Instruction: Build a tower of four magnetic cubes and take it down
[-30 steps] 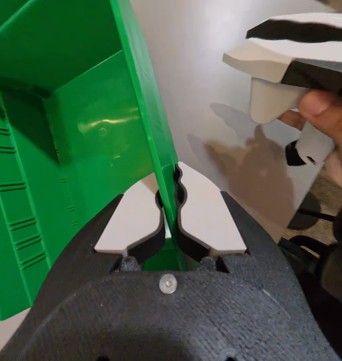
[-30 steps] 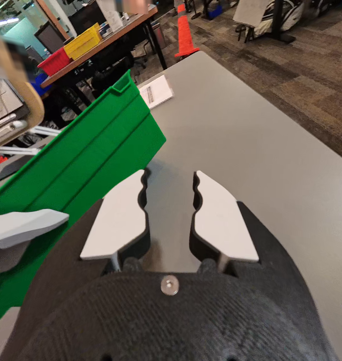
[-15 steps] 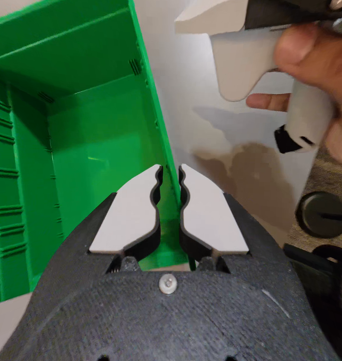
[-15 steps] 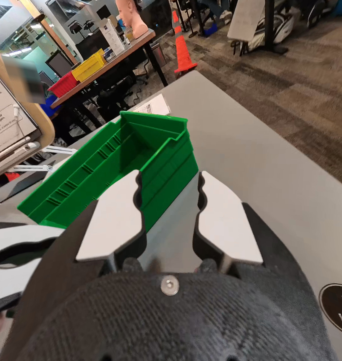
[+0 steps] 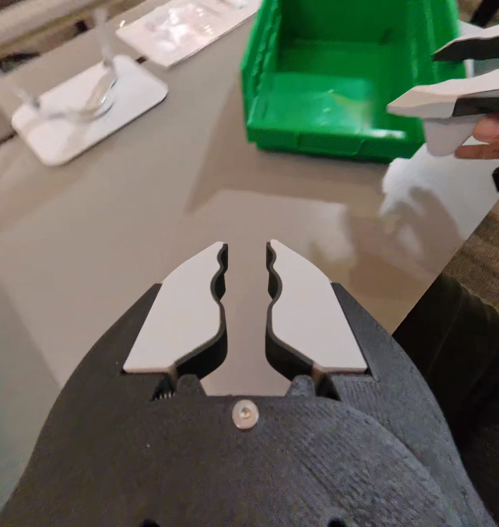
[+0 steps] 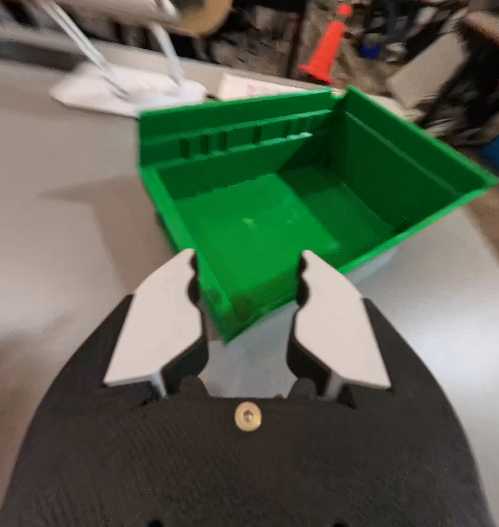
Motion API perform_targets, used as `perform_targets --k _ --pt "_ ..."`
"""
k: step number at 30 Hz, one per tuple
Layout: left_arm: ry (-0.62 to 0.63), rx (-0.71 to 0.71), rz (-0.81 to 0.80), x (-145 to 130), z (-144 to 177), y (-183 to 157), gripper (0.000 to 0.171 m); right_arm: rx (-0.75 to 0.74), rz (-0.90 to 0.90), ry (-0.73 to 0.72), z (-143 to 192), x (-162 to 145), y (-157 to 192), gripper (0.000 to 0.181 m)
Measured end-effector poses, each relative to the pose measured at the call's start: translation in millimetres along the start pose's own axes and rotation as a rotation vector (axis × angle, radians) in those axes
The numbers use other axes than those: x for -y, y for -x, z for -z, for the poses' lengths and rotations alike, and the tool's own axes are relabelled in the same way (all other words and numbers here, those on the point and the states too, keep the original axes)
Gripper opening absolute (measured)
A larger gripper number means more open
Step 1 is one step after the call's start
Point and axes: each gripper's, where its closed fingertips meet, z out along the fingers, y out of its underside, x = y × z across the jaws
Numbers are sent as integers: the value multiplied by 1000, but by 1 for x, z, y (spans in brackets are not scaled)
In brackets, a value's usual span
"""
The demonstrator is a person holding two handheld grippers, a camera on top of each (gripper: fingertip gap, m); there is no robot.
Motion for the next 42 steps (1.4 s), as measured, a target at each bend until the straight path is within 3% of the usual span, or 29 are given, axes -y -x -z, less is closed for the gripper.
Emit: perform_targets --k 1,3,5,8,11,12,14,18,21,24,28,39,42 --pt "-8 9 56 -17 6 13 30 -112 86 18 -4 -4 -12 42" --pt "-21 22 178 -51 16 31 31 -248 188 38 -7 -8 -35 40" --pt "-110 18 304 -73 23 37 27 -272 164 48 -3 -11 -54 33" --pt "-223 -175 555 -65 32 23 30 -258 46 34 5 -12 -87 18" --pt "-287 -230 530 -51 35 18 30 -310 6 21 12 -17 -132 1" --pt "-255 -210 491 -57 32 17 31 -335 -6 10 14 -17 -148 2" --pt "-193 -166 419 -66 25 15 33 -365 -47 -47 18 -14 -174 30" --pt "-165 -135 302 -66 19 4 33 -380 -50 -96 30 -15 -207 39" --pt "-134 -117 235 -71 16 -2 32 -322 -43 -95 39 -18 -212 36" --pt "-127 -94 205 -74 14 -1 32 -143 -70 19 37 -39 -195 35" --pt "-124 -119 251 -76 13 1 32 -97 -63 107 25 -57 -189 8" --pt "-123 -163 304 -76 11 7 32 107 -164 17 -1 -48 -208 6" --pt "-114 -158 285 -76 10 5 32 116 -99 36 -4 -47 -209 6"
